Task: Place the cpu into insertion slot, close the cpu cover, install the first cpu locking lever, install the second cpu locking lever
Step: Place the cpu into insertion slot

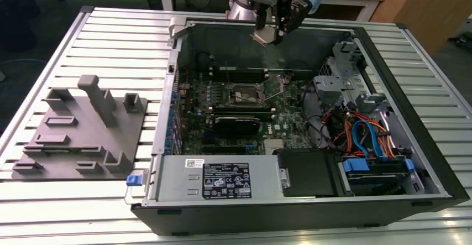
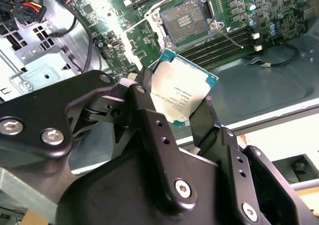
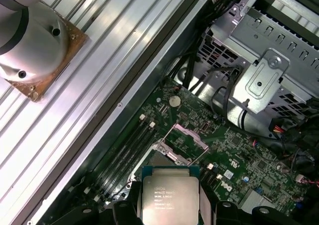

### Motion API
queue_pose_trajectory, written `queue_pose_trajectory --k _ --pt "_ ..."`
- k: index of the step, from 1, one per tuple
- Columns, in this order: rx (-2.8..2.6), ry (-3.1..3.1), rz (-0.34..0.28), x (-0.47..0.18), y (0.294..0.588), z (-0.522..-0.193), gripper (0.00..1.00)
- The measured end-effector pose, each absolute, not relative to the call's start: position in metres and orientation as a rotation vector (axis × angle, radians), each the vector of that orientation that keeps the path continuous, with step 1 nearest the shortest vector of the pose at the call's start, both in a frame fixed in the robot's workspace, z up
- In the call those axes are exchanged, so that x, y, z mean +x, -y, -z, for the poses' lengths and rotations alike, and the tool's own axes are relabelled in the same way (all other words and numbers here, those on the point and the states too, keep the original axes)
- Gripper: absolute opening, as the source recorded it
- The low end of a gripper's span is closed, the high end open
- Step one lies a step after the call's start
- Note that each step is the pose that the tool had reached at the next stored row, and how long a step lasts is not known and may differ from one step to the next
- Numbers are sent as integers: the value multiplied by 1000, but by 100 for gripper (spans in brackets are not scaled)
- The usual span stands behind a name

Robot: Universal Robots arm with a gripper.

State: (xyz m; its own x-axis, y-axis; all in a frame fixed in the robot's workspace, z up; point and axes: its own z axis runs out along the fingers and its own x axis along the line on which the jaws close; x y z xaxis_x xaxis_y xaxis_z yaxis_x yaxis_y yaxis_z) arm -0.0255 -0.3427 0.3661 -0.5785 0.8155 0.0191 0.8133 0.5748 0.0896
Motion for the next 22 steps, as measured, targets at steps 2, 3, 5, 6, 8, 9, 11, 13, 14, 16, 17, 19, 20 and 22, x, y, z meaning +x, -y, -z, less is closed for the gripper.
queue_pose_trajectory --k 2,3,5,6,8,9,11,13,14,16,17,19,20,22 --pt "1434 -2765 -138 -26 343 -366 54" --pt "1435 -2764 -138 -26 343 -366 54" --pt "1438 -2762 -138 -26 343 -366 54" --pt "1439 -2762 -138 -26 343 -366 54" --pt "1442 -2760 -138 -26 343 -366 54" --pt "1444 -2759 -138 -26 343 -366 54" --pt "1447 -2757 -138 -26 343 -366 54" --pt "1450 -2756 -138 -26 343 -366 54" --pt "1451 -2755 -138 -26 343 -366 54" --pt "1454 -2753 -138 -26 343 -366 54" --pt "1456 -2752 -138 -26 343 -366 54" --pt "1459 -2751 -138 -26 343 -366 54" --pt "1460 -2750 -138 -26 343 -366 54" --pt "1463 -2748 -138 -26 343 -366 54"
